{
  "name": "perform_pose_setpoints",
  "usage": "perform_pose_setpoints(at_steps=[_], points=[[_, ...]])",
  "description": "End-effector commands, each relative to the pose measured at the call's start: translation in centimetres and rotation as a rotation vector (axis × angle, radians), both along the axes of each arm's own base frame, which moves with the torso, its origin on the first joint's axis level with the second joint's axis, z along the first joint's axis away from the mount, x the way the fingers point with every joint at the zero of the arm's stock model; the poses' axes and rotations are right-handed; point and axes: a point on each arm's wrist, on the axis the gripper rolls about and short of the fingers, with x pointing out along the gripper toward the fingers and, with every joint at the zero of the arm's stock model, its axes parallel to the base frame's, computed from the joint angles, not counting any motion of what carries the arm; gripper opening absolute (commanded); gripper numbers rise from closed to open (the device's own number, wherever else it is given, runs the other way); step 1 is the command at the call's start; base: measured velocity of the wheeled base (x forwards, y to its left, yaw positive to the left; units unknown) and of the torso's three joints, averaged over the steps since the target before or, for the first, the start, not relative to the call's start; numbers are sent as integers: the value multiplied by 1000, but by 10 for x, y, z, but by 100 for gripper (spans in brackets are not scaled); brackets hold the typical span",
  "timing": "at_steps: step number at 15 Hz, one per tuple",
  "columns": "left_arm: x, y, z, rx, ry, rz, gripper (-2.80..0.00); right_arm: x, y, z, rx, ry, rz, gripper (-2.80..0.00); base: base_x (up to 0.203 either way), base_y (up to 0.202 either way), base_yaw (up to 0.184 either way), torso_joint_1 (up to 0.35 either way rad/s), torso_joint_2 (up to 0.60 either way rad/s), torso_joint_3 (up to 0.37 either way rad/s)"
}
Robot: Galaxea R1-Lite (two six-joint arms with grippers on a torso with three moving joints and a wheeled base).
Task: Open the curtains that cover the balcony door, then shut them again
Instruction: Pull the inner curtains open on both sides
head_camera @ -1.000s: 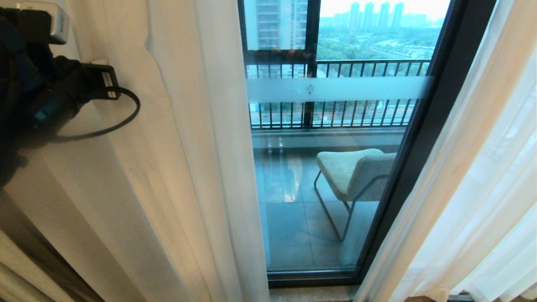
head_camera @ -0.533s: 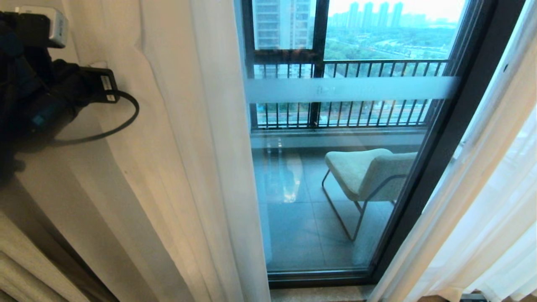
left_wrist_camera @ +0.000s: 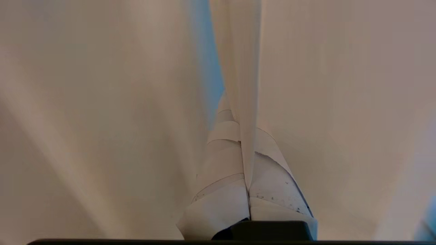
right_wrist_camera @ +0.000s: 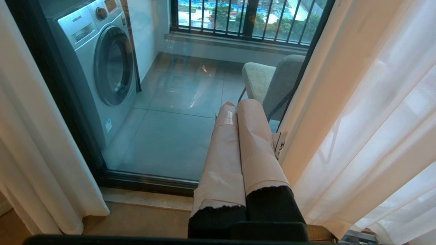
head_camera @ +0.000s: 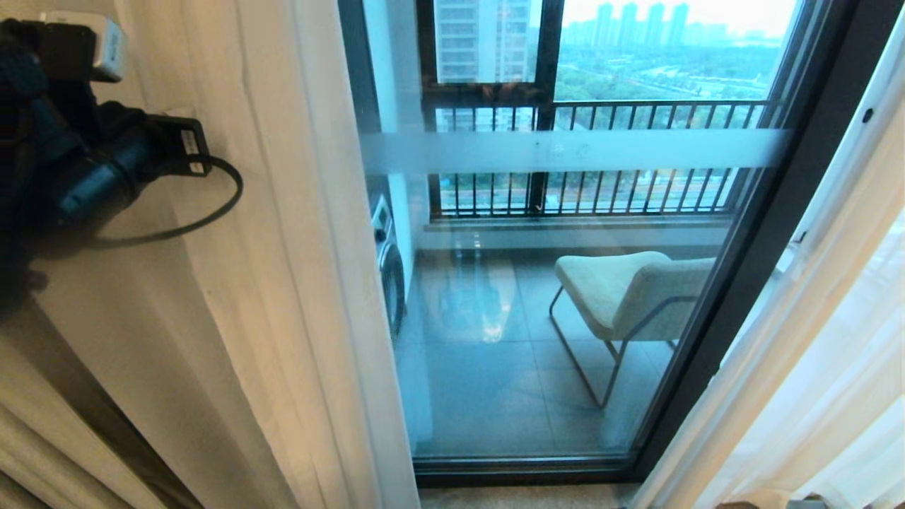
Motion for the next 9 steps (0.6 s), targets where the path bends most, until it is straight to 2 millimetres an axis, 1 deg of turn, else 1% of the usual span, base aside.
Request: perform_pose_setpoints(at_steps=[1, 2, 5, 9], points=[[-2, -1, 2, 0, -11, -14, -280, 0, 0, 0, -1, 1, 1, -280, 0, 0, 0, 0, 0, 0], [-6, -4, 6, 0, -24, -34, -280, 0, 0, 0, -1, 1, 1, -280, 0, 0, 0, 0, 0, 0], [-8, -10, 11, -2, -43, -57, -280, 0, 0, 0, -1, 1, 0, -280, 0, 0, 0, 0, 0, 0], [-14, -12, 20, -8, -75, -70, -280, 0, 0, 0, -1, 1, 3, -280, 0, 0, 0, 0, 0, 0]])
